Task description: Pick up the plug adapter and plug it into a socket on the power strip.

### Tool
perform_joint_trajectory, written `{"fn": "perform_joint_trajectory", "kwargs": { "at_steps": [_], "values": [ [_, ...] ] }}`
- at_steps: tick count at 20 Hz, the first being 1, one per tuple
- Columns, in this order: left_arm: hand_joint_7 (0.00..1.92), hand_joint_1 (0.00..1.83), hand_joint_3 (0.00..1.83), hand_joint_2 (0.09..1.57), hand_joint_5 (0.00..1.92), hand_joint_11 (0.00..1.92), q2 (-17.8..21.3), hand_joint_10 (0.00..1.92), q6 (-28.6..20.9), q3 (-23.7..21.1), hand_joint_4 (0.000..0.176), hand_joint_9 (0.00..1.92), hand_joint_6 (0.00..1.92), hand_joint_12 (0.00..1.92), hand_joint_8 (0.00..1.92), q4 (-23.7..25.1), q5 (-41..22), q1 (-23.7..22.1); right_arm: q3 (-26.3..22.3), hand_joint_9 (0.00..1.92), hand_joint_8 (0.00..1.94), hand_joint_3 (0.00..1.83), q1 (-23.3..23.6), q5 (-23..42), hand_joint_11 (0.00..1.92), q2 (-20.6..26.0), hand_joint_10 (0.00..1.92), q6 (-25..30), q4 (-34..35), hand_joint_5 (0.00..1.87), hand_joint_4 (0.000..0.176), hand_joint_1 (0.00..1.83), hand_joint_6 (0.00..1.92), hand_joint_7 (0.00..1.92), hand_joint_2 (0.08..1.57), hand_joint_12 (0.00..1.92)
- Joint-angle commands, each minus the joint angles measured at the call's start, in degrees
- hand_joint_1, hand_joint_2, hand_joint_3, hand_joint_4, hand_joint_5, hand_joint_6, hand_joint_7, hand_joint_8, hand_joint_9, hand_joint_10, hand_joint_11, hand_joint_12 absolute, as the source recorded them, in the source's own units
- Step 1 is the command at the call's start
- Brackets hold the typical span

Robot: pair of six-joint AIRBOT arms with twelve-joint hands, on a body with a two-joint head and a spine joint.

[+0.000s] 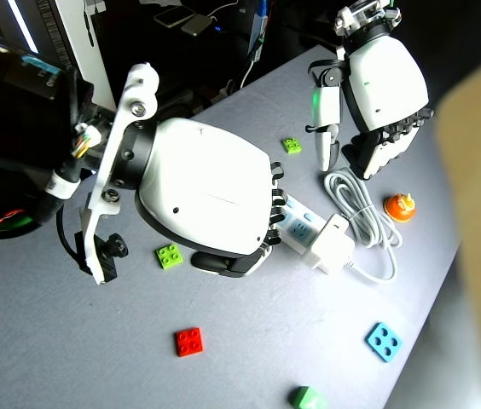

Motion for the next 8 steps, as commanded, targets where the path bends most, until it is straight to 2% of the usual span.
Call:
{"fn": "perform_joint_trajectory", "kwargs": {
  "at_steps": [1, 4, 8],
  "values": [
    [1.38, 0.38, 0.01, 1.40, 1.29, 1.42, 0.6, 1.92, 0.3, 0.3, 0.000, 1.42, 1.92, 1.92, 1.92, 3.0, -1.5, -0.8, -0.3, 1.53, 1.94, 0.02, 1.2, 5.4, 1.67, 0.5, 1.92, 0.0, -0.7, 1.23, 0.000, 0.47, 1.92, 1.33, 1.30, 1.92],
    [1.41, 0.36, 0.01, 1.42, 1.34, 1.47, 0.6, 1.92, 0.3, -0.1, 0.000, 1.46, 1.92, 1.92, 1.92, 3.0, -1.3, -0.8, -0.6, 1.52, 1.94, 0.02, 1.4, 5.4, 1.68, 0.8, 1.92, 0.0, -0.6, 1.20, 0.000, 0.47, 1.92, 1.31, 1.36, 1.92],
    [1.37, 0.44, 0.00, 1.42, 1.28, 1.47, 0.8, 1.92, 0.3, -0.1, 0.000, 1.43, 1.92, 1.92, 1.92, 3.0, -1.3, -0.9, -0.8, 1.47, 1.94, 0.01, 1.4, 5.3, 1.63, 1.0, 1.92, 0.0, -0.6, 1.19, 0.000, 0.54, 1.92, 1.28, 1.38, 1.92]
  ]
}}
